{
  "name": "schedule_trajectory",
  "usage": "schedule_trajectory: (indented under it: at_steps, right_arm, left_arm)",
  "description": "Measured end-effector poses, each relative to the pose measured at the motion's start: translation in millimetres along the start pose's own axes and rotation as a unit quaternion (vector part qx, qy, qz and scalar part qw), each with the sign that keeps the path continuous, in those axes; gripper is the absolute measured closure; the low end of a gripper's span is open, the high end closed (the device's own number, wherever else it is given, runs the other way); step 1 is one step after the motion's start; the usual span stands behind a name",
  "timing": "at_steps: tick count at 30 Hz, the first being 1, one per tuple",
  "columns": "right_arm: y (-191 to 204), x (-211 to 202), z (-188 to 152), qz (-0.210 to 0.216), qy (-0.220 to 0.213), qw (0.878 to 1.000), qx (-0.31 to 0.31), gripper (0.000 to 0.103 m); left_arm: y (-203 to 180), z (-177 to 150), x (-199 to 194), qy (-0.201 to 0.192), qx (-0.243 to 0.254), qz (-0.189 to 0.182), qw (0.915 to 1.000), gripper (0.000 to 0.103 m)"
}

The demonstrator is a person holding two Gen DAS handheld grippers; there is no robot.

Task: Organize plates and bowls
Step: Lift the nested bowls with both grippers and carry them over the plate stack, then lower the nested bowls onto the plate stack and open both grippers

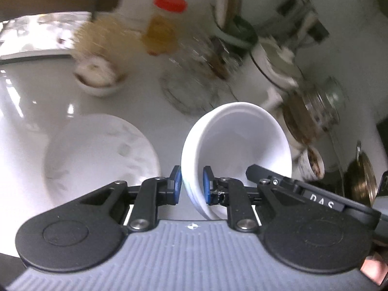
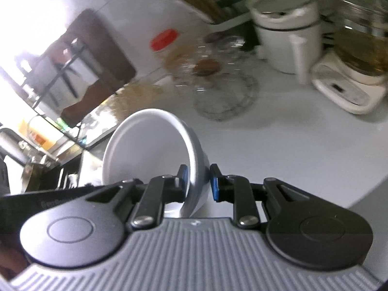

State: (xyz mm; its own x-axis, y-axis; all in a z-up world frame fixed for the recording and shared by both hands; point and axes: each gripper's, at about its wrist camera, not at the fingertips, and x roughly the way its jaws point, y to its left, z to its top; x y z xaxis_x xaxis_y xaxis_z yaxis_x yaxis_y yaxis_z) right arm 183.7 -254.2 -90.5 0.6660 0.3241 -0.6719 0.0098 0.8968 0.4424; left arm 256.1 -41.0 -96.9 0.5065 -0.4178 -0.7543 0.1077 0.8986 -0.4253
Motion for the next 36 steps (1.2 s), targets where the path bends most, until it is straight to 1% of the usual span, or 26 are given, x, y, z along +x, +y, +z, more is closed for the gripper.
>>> schedule_trajectory:
  at_steps: [3,6,9,15,22,25,29,32,36]
  right_arm:
    - [23.5,11.5,0.9,0.015,0.001,1.000,-0.018,0.080]
    - [38.7,29.6,-1.2,0.022,0.014,0.999,-0.025,0.080]
    - [47.6,48.9,-6.8,0.021,0.030,0.999,-0.025,0.080]
    - [58.4,80.5,-18.1,0.007,0.055,0.998,-0.017,0.080]
    - [62.5,110.7,-26.5,-0.019,0.071,0.997,-0.009,0.080]
    - [61.1,120.1,-31.5,-0.029,0.081,0.996,-0.002,0.080]
    - [62.8,128.8,-39.1,-0.030,0.091,0.995,0.003,0.080]
    - [65.6,136.0,-43.4,-0.031,0.096,0.995,0.008,0.079]
    - [66.1,139.7,-45.2,-0.032,0.097,0.995,0.016,0.079]
  left_arm:
    - [24.3,4.6,-13.7,-0.018,-0.020,0.009,0.9996,0.083]
    - [46.2,6.1,-19.6,-0.025,-0.033,0.019,0.9989,0.083]
    - [68.1,6.7,-18.0,-0.021,-0.042,0.024,0.9986,0.083]
    - [103.5,7.8,2.9,0.002,-0.043,0.025,0.9988,0.083]
    - [131.0,8.1,30.7,0.028,-0.046,0.018,0.9984,0.082]
    - [138.0,9.9,40.9,0.037,-0.039,0.016,0.9984,0.082]
    - [151.2,10.1,45.9,0.045,-0.045,0.010,0.9979,0.082]
    - [159.6,8.2,50.1,0.051,-0.049,0.013,0.9974,0.082]
    - [163.9,8.6,55.2,0.056,-0.044,0.013,0.9974,0.082]
